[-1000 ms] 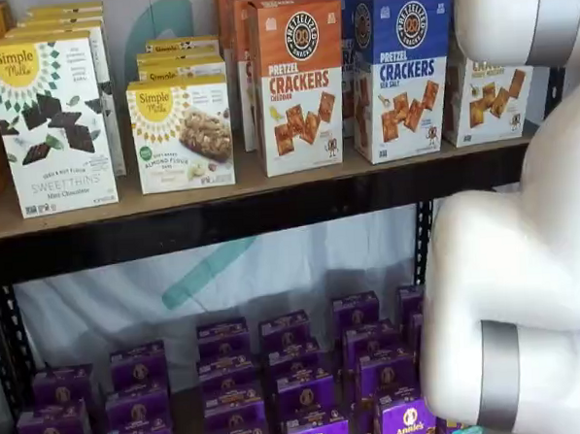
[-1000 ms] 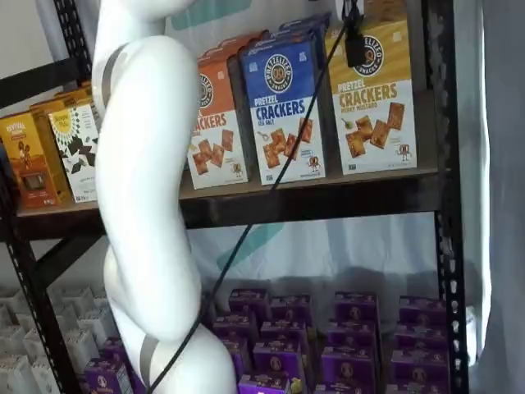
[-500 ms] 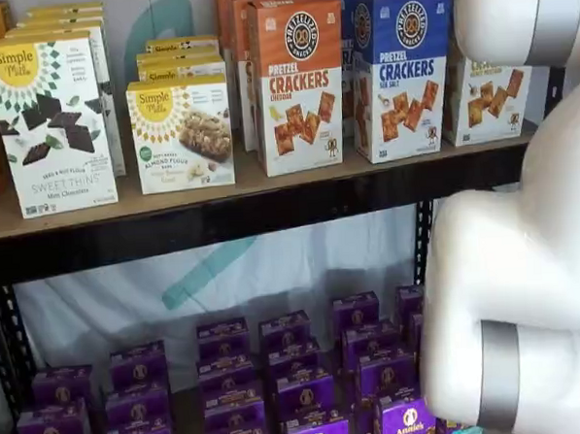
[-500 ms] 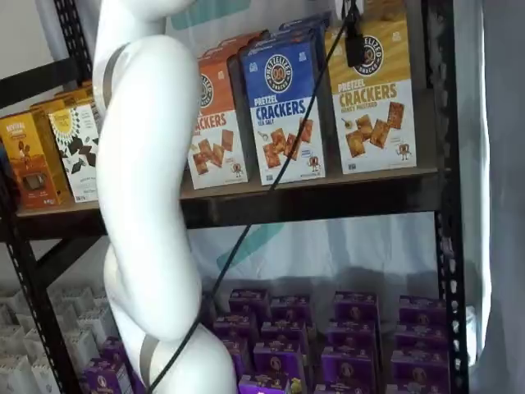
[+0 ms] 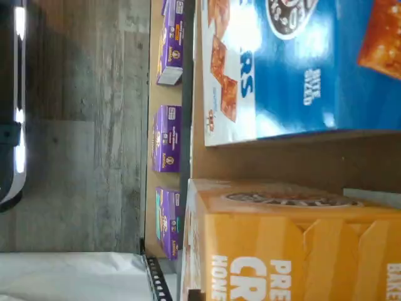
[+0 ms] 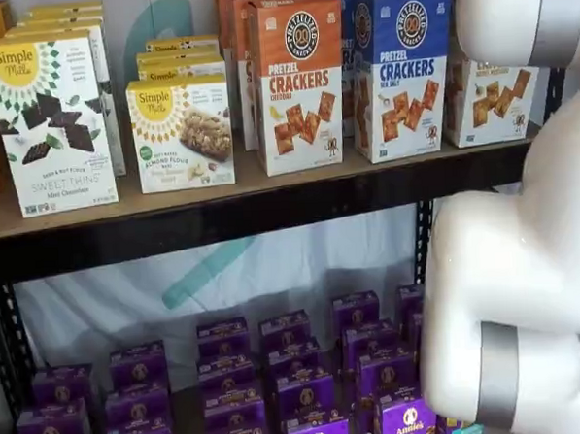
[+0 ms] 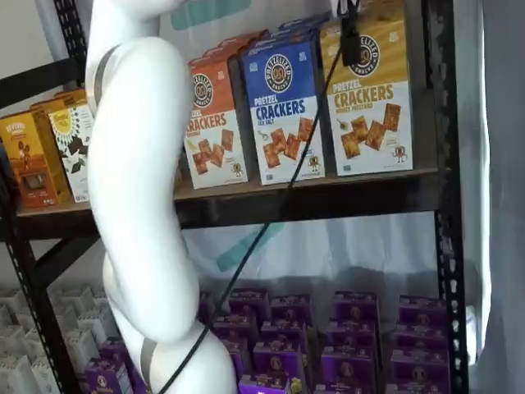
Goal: Retrieve the yellow and white box located on the top shelf, the sixth one from the left
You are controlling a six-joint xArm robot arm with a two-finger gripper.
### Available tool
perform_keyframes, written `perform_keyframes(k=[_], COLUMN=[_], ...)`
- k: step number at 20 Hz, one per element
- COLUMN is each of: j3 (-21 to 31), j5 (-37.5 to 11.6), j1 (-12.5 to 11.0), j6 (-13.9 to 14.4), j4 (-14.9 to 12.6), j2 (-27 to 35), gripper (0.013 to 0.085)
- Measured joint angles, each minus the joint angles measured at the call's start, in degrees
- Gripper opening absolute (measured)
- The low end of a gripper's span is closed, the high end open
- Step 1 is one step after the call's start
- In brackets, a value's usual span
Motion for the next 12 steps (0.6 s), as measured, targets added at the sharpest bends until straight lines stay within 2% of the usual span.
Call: perform_keyframes(k=[6,12], j3=[0.8,4.2], j5=[2.1,3.4], j1=[-2.2,-4.0], j6=[-1.6,-3.7], j4=[1.0,-0.1], j2=[-2.0,-5.5], gripper=[0.0610,0.0610])
